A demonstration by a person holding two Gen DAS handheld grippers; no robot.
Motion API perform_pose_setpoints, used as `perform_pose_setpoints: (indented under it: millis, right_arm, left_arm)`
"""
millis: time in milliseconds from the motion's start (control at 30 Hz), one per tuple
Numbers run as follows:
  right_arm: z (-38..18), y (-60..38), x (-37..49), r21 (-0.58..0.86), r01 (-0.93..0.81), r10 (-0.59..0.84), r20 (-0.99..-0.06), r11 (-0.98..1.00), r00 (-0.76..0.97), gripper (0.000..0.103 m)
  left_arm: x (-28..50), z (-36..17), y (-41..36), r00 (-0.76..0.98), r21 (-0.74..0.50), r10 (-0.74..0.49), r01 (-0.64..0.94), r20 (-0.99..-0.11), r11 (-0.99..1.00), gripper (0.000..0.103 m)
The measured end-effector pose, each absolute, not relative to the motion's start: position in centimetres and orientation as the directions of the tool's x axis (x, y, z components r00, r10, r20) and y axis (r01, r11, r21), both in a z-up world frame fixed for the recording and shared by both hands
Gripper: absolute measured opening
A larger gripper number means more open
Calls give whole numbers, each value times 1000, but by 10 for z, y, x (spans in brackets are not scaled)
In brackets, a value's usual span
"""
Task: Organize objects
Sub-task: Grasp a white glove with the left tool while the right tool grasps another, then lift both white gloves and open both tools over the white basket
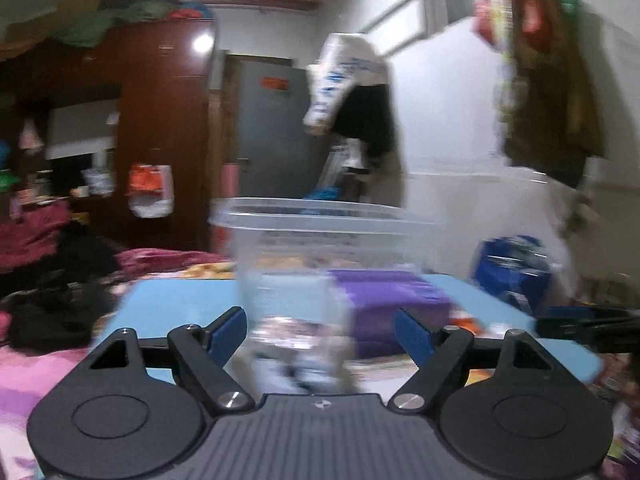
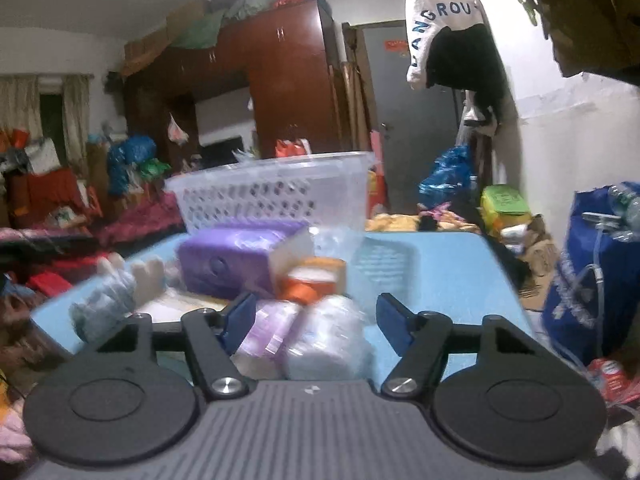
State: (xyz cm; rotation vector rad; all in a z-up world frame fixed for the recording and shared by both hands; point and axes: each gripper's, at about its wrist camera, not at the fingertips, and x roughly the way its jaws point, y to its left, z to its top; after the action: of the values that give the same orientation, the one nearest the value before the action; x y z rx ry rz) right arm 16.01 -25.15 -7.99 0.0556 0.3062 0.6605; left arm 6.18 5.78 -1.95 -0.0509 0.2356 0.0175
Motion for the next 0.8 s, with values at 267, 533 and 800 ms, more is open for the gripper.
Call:
perform_pose_setpoints:
  millis: [267,533,800]
  right_arm:
    - [-67,-145,161,105,-730,726,-267,675,633,60]
    - [-65,-87,165,9,-782,728,-369,624,577,48]
    - [-67,-80,166,-1,-793,718,-422,610,553,15]
  left_arm:
    - [83,-32,99,952,-91,82,-113,-295,989,79]
    - [90,-46,102,940,-100,51,-89,-336,991,52]
    - [85,-48,99,945,-91,25,-57,-326,994,20]
